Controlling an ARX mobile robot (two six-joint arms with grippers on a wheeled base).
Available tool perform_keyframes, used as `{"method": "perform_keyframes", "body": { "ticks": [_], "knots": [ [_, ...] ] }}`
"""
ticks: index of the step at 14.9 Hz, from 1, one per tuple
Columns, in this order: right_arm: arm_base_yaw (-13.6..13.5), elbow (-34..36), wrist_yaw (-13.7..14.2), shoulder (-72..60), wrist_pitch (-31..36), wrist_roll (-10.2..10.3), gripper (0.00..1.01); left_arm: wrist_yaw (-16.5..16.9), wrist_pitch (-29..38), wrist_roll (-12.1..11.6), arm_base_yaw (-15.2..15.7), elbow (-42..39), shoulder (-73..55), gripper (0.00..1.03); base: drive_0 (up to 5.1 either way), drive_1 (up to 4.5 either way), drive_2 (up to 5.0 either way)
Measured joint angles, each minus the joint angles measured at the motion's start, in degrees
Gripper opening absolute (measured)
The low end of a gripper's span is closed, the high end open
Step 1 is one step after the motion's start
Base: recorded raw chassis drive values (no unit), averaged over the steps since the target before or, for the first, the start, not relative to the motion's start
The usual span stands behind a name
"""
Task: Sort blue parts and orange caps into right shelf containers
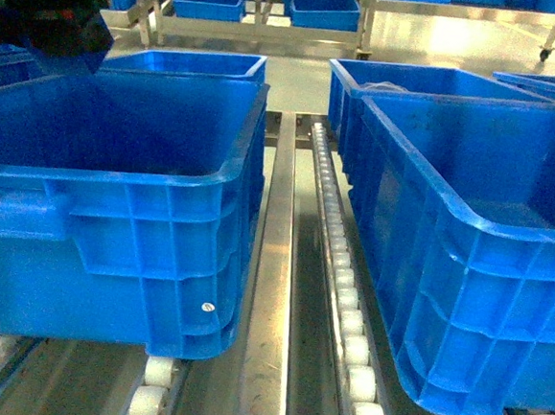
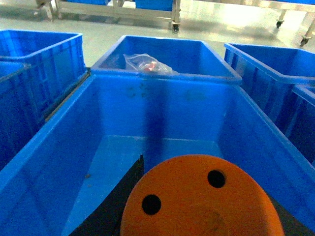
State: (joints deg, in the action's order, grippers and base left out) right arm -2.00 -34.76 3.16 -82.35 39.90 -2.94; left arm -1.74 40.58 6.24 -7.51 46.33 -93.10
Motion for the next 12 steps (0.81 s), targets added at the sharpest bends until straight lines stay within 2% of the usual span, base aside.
{"method": "perform_keyframes", "body": {
  "ticks": [1,2,3,5,7,8,9,10,11,12],
  "knots": [
    [-0.02,-2.19,0.02,-2.47,1.14,0.68,0.51,-0.63,1.38,1.11,-0.17,0.81,-2.08,0.54,0.0,0.0,0.0],
    [-0.37,-3.54,1.18,-3.87,2.14,0.74,0.62,-1.07,1.86,1.6,-0.37,0.81,-2.34,0.65,0.0,0.0,0.0],
    [-0.68,-3.52,1.09,-3.98,2.29,0.85,0.71,-1.01,3.21,1.97,-0.66,0.79,-2.27,0.74,0.0,0.0,0.0],
    [-1.01,-3.52,1.36,-4.35,3.82,0.74,0.97,1.36,3.26,2.03,-0.92,-0.11,-0.81,0.99,0.0,0.0,0.0],
    [-1.01,-2.93,3.48,-4.96,5.25,-0.79,0.98,3.91,1.81,2.03,-0.42,-3.45,2.43,0.98,0.0,0.0,0.0],
    [-0.98,-2.91,3.54,-4.96,5.27,-1.22,0.98,3.91,1.29,2.05,-0.11,-5.18,4.22,0.98,0.0,0.0,0.0],
    [-0.98,-2.91,3.63,-4.96,5.57,-1.31,0.98,1.99,4.2,1.11,-0.13,-5.62,4.33,0.95,0.0,0.0,0.0],
    [-0.52,-0.98,0.9,-5.14,11.58,-0.04,0.89,-3.1,9.42,-1.33,-0.2,-8.13,5.01,0.84,0.0,0.0,0.0],
    [0.39,2.71,-2.16,-3.37,14.25,0.92,0.78,-4.61,11.65,-3.39,0.17,-12.46,7.39,0.73,0.0,0.0,0.0],
    [1.81,7.72,-2.99,-0.24,15.12,1.66,0.63,-4.5,12.85,-4.59,1.16,-17.57,10.73,0.59,0.0,0.0,0.0]
  ]
}}
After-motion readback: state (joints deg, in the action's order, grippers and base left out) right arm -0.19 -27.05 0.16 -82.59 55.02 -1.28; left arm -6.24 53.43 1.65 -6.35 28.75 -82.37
